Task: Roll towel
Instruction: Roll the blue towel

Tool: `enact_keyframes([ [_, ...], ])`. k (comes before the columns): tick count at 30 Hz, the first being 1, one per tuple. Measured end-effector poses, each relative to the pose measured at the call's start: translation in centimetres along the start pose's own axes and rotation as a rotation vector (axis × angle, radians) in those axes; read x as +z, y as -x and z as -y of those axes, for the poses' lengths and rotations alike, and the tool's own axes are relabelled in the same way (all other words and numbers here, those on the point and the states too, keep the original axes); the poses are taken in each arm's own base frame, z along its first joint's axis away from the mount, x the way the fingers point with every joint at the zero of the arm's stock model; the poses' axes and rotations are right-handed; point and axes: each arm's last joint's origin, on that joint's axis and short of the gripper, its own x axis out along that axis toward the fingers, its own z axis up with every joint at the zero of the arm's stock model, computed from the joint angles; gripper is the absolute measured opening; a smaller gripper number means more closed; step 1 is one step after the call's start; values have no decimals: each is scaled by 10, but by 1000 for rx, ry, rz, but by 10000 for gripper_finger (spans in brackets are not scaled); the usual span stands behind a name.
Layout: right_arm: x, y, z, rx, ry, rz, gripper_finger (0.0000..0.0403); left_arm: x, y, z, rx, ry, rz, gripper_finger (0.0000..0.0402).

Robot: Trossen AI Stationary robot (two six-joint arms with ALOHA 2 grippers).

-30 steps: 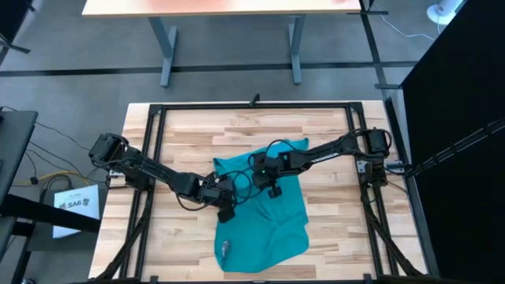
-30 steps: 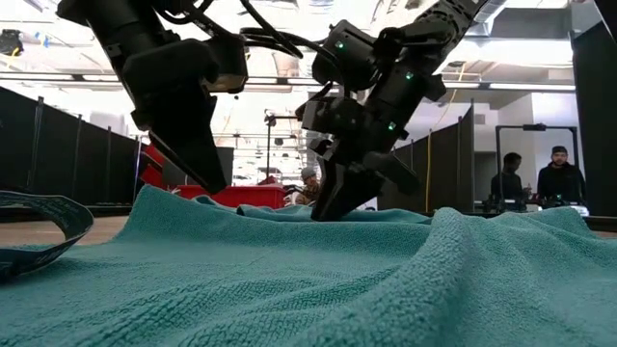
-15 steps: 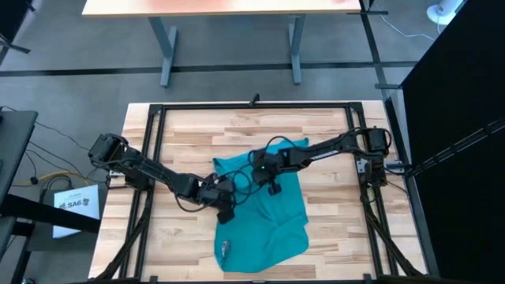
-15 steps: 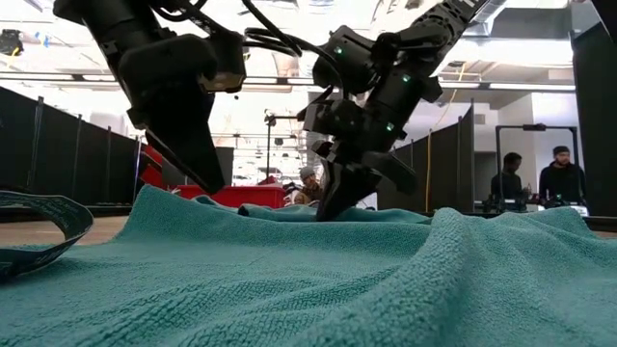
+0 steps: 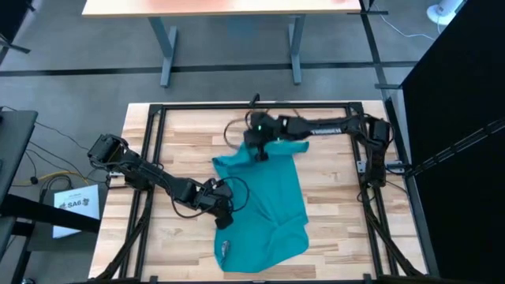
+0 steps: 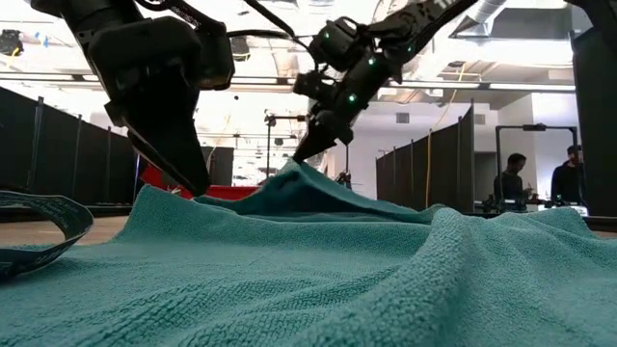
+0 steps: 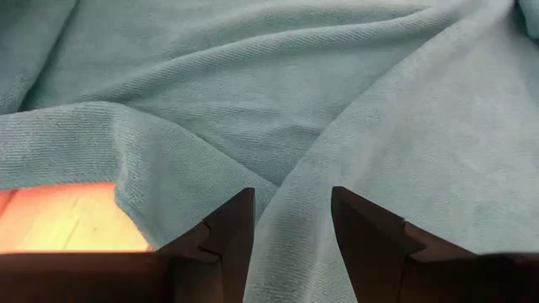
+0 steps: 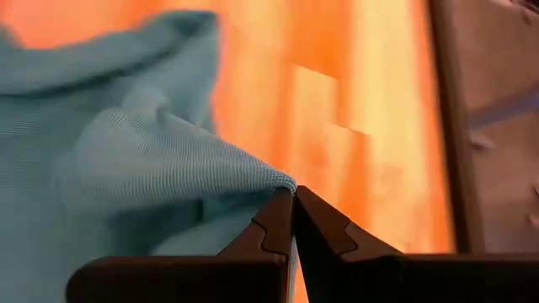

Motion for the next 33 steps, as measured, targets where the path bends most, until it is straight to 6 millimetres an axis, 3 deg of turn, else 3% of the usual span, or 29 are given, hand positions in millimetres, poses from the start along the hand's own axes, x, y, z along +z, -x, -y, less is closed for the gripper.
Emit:
enact_keyframes([
  [6, -23, 2, 55, -121, -181, 54, 0, 0, 0, 1, -5, 3, 5, 143],
  [10, -34, 6, 78, -165, -341, 54, 9, 1, 0, 1, -5, 1, 6, 143],
  [15, -37, 14, 94, -144, -466, 64, 66, 1, 0, 1, -5, 3, 6, 143],
  [18, -25, 19, 100, -102, -478, 131, 108, 1, 0, 1, -7, 14, 7, 143],
  [24, 5, 30, 99, -86, -406, 198, 184, 1, 0, 1, -6, 18, 6, 143],
  [27, 12, 47, 92, -18, -362, 93, 206, 2, 1, 1, -1, 11, -1, 143],
  [30, 8, 61, 70, 151, -351, -33, 213, 10, 6, 6, -12, -30, 9, 143],
  [33, 0, 59, 29, 398, -338, -140, 210, 16, 9, 8, -23, -56, 11, 143],
])
